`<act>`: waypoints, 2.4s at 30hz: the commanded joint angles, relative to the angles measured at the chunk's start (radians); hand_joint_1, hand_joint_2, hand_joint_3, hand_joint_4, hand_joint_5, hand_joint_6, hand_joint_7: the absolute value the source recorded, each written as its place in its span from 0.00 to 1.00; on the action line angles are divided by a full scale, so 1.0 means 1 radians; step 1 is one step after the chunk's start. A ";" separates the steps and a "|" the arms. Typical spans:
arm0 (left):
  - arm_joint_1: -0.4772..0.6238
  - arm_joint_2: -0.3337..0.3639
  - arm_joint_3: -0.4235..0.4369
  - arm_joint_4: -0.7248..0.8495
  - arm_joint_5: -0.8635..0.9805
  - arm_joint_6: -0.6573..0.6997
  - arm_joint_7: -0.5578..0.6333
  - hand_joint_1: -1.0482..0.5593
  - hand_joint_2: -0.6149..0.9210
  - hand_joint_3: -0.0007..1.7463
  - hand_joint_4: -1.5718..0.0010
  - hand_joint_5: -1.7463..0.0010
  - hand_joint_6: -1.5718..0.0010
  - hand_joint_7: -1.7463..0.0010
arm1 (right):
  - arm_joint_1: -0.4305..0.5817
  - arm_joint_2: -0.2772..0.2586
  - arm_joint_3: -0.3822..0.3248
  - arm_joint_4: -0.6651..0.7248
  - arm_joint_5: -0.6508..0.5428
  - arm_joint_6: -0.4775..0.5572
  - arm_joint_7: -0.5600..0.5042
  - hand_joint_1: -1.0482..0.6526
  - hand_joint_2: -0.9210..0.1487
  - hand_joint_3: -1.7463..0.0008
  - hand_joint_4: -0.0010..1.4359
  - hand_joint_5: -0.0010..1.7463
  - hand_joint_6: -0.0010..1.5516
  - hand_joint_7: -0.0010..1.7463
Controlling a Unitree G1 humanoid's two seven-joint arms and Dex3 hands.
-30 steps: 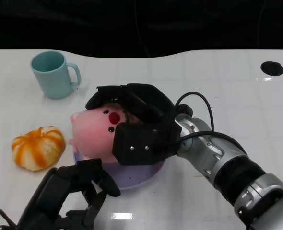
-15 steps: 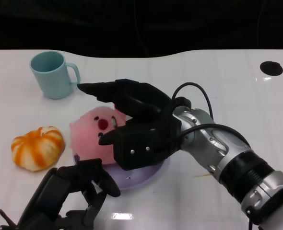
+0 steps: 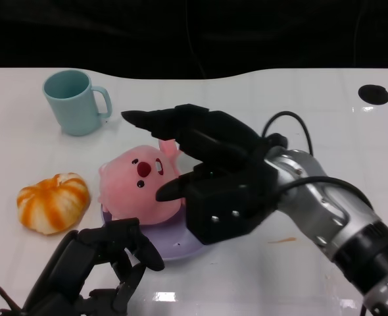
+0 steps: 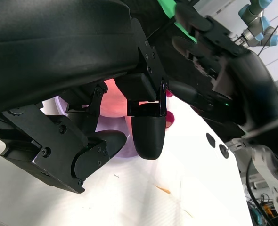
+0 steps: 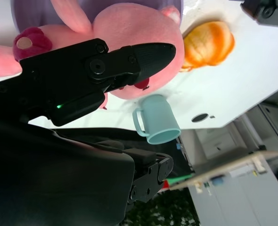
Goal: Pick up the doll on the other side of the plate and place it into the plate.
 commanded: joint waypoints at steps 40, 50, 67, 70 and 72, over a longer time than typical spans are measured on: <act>-0.010 0.015 0.015 -0.003 0.006 -0.001 0.016 0.61 0.74 0.62 0.52 0.12 0.46 0.37 | 0.750 -0.244 -0.395 -0.677 0.547 0.095 0.174 0.70 0.50 0.25 0.59 0.85 0.51 0.73; -0.002 0.026 0.027 -0.004 -0.012 -0.009 0.006 0.60 0.73 0.63 0.52 0.09 0.46 0.37 | 0.834 -0.259 -0.390 -0.698 0.545 0.135 0.200 0.71 0.60 0.15 0.61 0.94 0.53 0.76; 0.021 0.052 0.037 -0.008 -0.061 -0.005 -0.009 0.60 0.74 0.63 0.51 0.10 0.46 0.36 | 0.765 -0.247 -0.373 -0.546 0.477 0.032 0.187 0.69 0.61 0.15 0.56 1.00 0.52 0.78; 0.024 0.054 0.038 -0.014 -0.064 0.002 -0.013 0.60 0.74 0.62 0.51 0.10 0.47 0.36 | 0.763 -0.246 -0.373 -0.547 0.471 0.026 0.182 0.70 0.61 0.16 0.56 1.00 0.52 0.78; 0.027 0.052 0.037 -0.020 -0.067 0.008 -0.015 0.60 0.75 0.61 0.51 0.10 0.47 0.36 | 0.764 -0.246 -0.374 -0.545 0.476 0.021 0.183 0.70 0.61 0.16 0.56 1.00 0.52 0.78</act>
